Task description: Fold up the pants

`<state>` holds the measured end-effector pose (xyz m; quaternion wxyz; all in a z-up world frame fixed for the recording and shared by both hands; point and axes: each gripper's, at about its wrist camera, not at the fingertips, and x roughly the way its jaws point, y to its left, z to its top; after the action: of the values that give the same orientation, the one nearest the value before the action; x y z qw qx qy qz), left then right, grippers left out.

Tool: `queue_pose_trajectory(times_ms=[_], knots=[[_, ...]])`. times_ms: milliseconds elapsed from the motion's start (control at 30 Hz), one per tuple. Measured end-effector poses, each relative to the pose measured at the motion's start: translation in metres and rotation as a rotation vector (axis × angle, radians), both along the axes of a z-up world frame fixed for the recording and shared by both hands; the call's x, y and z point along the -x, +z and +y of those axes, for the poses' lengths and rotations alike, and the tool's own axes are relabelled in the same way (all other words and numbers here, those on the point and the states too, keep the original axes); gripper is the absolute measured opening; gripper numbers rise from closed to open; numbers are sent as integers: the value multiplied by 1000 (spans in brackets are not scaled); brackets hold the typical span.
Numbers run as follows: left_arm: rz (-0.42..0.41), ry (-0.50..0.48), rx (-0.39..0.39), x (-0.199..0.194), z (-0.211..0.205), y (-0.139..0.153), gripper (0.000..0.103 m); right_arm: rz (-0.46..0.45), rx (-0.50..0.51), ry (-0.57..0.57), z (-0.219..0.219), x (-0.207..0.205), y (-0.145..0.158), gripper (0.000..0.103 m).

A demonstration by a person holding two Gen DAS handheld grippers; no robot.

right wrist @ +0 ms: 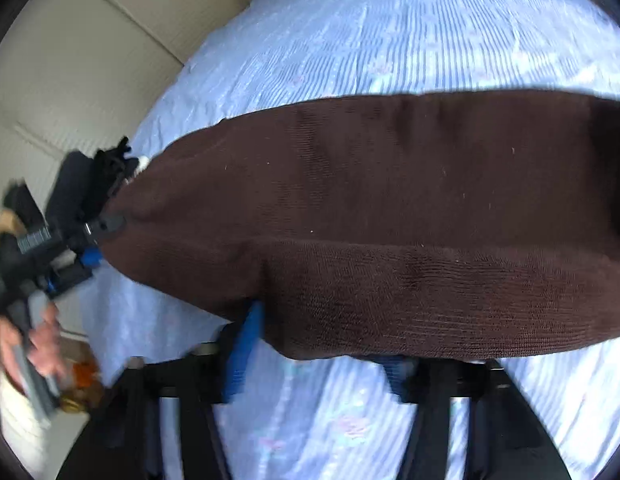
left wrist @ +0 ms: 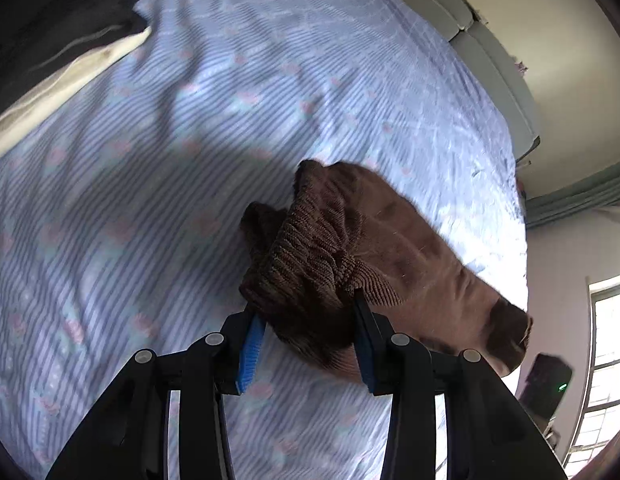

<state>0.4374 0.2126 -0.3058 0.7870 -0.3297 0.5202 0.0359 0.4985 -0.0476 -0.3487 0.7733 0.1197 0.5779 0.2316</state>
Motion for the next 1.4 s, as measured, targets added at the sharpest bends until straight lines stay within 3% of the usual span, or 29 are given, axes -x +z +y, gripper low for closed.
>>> queue_pose_trajectory(times_ms=[33, 67, 133, 167, 300, 367, 400, 433, 467, 567, 667, 767, 800, 833, 900, 1033, 1133, 1233, 1367, 1400], knots=[[9, -4, -15, 6, 0, -1, 37, -3, -6, 19, 1, 4, 5, 24], [16, -13, -37, 13, -1, -1, 37, -13, -11, 35, 2, 8, 10, 20], [29, -18, -55, 26, -2, -2, 18, -53, 15, 92, 10, 24, 29, 19], [45, -23, -58, 32, -2, -4, 15, -58, 26, 112, 13, 32, 33, 18], [119, -36, -81, 56, 5, -12, 15, 35, 101, 146, 22, 50, 4, 16], [102, -69, -145, 56, 7, 0, 27, 80, 117, 132, 23, 51, -12, 18], [81, -84, -164, 54, 8, 6, 42, 121, 139, 110, 23, 50, -19, 20], [48, -101, -194, 48, 9, 16, 53, 143, 165, 99, 25, 51, -20, 28], [19, -119, -220, 43, 9, 22, 56, 151, 192, 91, 25, 55, -18, 41], [-57, -239, -287, 11, 0, 35, 63, 138, 244, 64, 24, 69, -1, 46], [-74, -319, -299, -26, -9, 25, 63, 55, 282, -25, 19, 74, 30, 48], [-42, -309, -246, -54, -8, 5, 62, -55, 343, -154, 7, 62, 55, 56], [-20, -290, -218, -61, -9, -3, 59, -93, 370, -197, 4, 53, 61, 56], [-3, -269, -196, -64, -8, -10, 50, -106, 390, -210, 2, 45, 63, 56], [45, -209, -136, -64, -4, -20, 34, -125, 411, -214, 2, 31, 66, 56], [-32, -121, -57, -32, 7, 9, 30, -178, 384, -222, -1, 22, 80, 56], [-28, -117, -99, -14, 13, 21, 30, -212, 400, -235, -6, 19, 85, 56], [45, -165, -190, -20, 6, 0, 31, -244, 480, -258, -15, 15, 87, 56], [109, -183, -331, -35, -13, -7, 33, -369, 738, -306, -30, 7, 91, 56], [130, -190, -396, -39, -21, -4, 38, -406, 805, -340, -42, 3, 93, 57]])
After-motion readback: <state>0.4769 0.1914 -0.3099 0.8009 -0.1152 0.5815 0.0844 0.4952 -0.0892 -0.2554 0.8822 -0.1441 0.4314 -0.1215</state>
